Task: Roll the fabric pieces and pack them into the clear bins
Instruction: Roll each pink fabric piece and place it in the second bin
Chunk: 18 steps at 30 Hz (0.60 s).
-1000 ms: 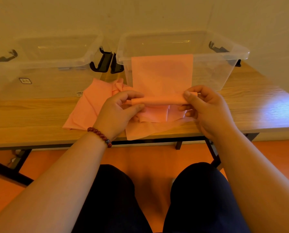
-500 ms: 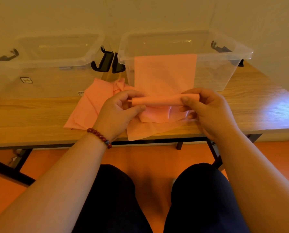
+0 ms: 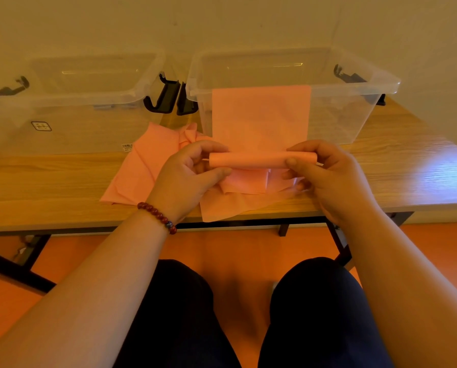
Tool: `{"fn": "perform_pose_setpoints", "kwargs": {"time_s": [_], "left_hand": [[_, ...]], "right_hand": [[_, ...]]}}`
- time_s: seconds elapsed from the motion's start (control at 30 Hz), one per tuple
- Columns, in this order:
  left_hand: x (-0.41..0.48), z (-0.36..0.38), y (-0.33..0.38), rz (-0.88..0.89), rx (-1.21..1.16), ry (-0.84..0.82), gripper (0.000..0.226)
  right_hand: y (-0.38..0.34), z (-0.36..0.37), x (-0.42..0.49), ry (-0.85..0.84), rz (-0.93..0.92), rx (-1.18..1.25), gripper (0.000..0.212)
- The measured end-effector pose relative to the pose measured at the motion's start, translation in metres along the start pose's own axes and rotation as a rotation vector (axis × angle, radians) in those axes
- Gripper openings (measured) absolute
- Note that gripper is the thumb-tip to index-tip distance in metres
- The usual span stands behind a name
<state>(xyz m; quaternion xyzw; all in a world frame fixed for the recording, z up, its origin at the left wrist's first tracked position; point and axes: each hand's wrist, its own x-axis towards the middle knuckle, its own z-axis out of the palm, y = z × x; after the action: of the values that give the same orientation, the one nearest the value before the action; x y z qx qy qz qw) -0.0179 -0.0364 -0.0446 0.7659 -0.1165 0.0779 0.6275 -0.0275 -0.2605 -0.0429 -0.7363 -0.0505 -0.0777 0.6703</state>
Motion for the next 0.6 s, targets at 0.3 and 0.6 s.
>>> {"fn": "perform_pose_setpoints", "kwargs": {"time_s": [0.3,0.6], "left_hand": [[-0.0020,0.0009,0.0020,0.012,-0.008,0.012,0.026],[-0.0022,0.0002,0.0022,-0.005,-0.009,0.014,0.031]], "right_hand": [[-0.0001,-0.0023,-0.0034,-0.051,-0.018,-0.019,0.027],[-0.0016,0.0002,-0.0032,-0.012,-0.023,-0.018,0.014]]}}
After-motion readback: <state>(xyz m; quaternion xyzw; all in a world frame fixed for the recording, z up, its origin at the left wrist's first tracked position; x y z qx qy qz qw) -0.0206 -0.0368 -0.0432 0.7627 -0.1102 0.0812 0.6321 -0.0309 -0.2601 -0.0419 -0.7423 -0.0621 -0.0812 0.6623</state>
